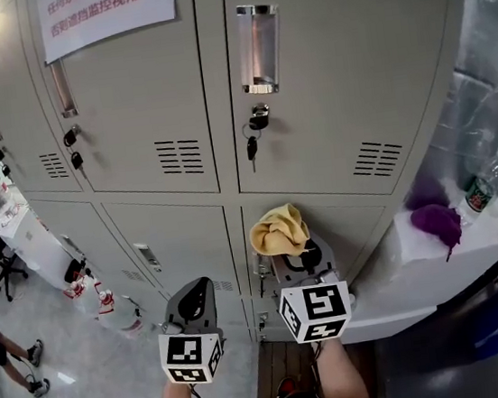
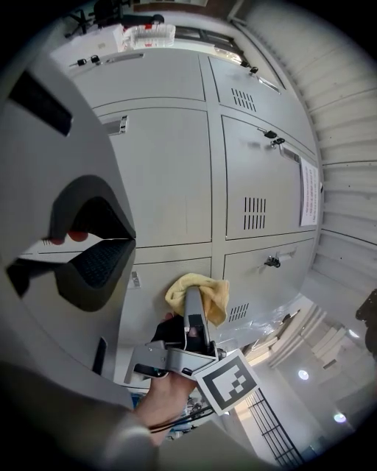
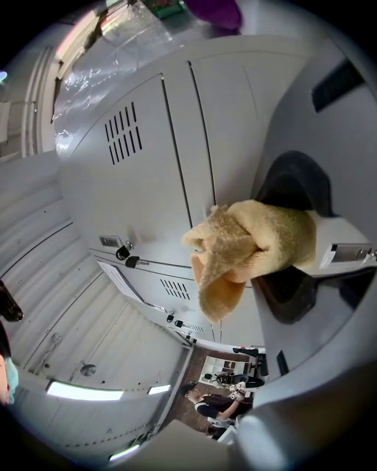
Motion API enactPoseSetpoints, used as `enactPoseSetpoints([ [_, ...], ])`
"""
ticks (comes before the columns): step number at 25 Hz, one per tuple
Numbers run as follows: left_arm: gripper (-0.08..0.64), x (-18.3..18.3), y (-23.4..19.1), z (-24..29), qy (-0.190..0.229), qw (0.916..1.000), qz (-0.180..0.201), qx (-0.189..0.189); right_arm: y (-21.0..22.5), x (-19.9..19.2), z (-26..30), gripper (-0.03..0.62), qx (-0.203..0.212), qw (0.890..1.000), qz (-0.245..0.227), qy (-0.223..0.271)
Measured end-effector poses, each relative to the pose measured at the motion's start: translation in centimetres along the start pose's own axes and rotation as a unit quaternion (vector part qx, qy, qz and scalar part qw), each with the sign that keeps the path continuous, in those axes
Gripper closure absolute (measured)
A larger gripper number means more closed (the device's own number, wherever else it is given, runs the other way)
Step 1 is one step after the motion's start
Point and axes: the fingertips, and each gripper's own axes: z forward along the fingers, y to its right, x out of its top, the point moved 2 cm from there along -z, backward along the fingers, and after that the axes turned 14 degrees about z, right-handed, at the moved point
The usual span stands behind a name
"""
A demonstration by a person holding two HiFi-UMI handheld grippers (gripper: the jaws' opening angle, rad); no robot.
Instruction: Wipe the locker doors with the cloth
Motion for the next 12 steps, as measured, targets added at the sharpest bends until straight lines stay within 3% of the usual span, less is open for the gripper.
enactPoseSetpoints([
  [12,0.537,0.5,2.8,2.4,0.013,0.9988,-0.006,-0.047,5.5,1.1,-3.0,0.411,-0.073,0.997,-0.014,0.011],
])
